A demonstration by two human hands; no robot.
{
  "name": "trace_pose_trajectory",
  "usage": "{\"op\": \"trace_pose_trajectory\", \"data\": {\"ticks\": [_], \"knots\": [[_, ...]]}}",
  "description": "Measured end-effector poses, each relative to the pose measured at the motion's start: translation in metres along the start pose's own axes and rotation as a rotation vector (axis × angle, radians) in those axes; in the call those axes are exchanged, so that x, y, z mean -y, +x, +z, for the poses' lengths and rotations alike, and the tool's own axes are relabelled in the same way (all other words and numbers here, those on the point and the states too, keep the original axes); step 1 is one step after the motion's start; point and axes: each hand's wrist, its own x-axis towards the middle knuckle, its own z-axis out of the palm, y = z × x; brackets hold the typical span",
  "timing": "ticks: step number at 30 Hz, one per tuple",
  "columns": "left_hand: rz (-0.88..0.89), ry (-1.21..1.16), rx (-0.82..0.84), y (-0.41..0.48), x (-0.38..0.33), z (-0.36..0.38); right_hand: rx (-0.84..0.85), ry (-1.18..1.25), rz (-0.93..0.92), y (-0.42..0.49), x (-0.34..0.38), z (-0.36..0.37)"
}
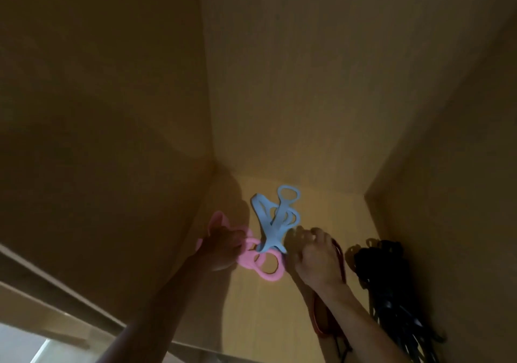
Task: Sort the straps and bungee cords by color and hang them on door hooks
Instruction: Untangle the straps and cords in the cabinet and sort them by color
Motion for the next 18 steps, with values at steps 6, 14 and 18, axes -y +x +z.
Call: {"op": "trace_pose_trajectory", "data": {"ticks": [6, 14, 18], "knots": [[0.184, 0.159, -0.062, -0.009, -0.007, -0.001, 0.358, 0.099, -0.068, 0.027, 0.033, 0.013], [0.155, 0.043, 0.12, -0.007, 0.008, 0.001, 0.164, 0.377, 0.024, 0.044, 0.024, -0.001], [0.091, 0.169, 0.072, -0.002, -0.006, -0.002, 0.184, 0.459, 0.098, 0.048, 0.014, -0.002]]}}
